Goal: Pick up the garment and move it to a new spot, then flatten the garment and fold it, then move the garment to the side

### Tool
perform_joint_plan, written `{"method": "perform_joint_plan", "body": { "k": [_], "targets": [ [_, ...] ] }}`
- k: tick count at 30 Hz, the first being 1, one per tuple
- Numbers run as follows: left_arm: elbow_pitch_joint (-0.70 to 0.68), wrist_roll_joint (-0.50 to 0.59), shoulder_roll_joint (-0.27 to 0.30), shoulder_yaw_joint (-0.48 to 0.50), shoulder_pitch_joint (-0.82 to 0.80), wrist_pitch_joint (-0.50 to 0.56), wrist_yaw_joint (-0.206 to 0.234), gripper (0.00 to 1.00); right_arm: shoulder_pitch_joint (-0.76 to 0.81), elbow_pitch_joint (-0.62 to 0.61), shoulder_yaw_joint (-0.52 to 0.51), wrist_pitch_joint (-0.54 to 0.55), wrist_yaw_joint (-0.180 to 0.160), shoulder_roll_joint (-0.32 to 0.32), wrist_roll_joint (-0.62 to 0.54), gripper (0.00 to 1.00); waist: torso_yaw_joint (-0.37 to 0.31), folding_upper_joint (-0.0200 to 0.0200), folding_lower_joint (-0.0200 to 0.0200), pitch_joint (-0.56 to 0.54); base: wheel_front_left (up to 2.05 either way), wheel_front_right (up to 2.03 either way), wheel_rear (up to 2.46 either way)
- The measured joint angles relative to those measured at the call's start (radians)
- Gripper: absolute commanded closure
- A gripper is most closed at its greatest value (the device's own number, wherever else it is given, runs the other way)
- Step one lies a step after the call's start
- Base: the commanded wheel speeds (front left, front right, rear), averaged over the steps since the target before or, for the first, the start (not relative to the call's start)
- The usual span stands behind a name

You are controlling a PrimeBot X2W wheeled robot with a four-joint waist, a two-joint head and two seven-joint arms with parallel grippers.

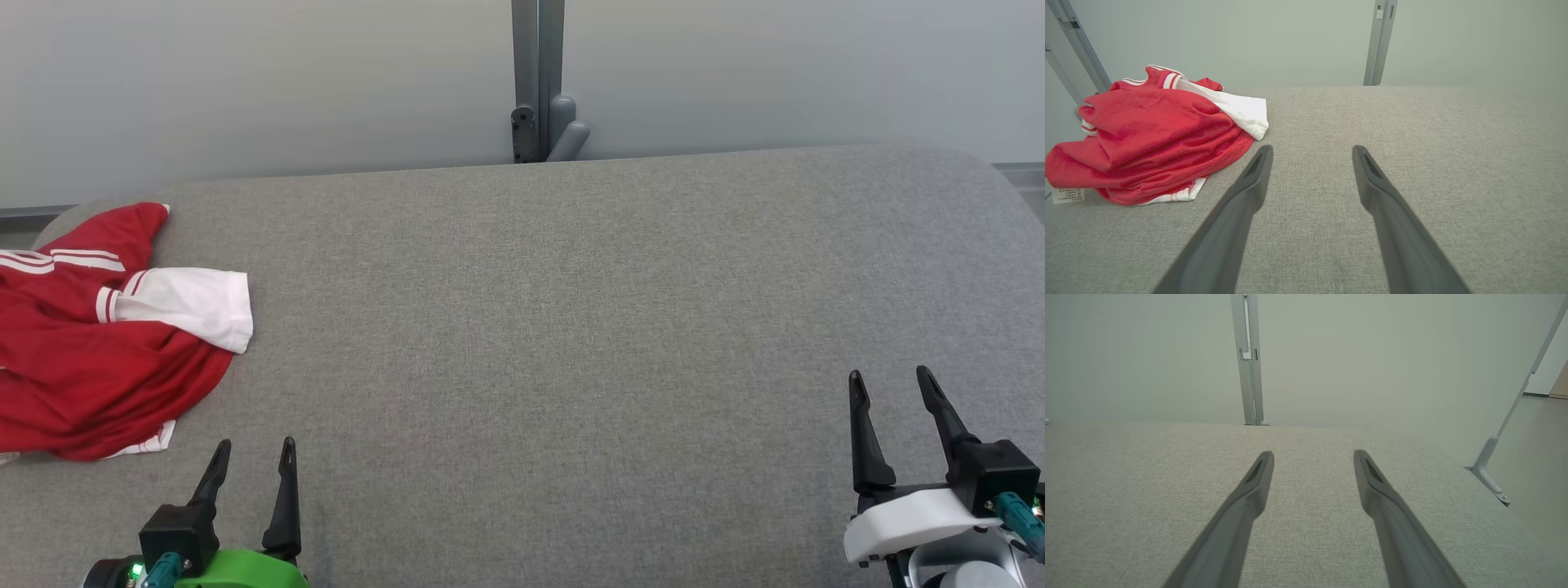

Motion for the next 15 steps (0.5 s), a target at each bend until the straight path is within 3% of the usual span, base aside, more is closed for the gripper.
{"method": "perform_joint_plan", "body": {
  "k": [15],
  "targets": [
    [0.012, -0.008, -0.001, -0.003, -0.003, 0.0, -0.003, 0.0, 0.008, 0.004, -0.009, 0.0, 0.0, 0.001, 0.018, 0.0, 0.002, 0.0, 0.0, 0.0, 0.0, 0.0, 0.0]
  ]
}}
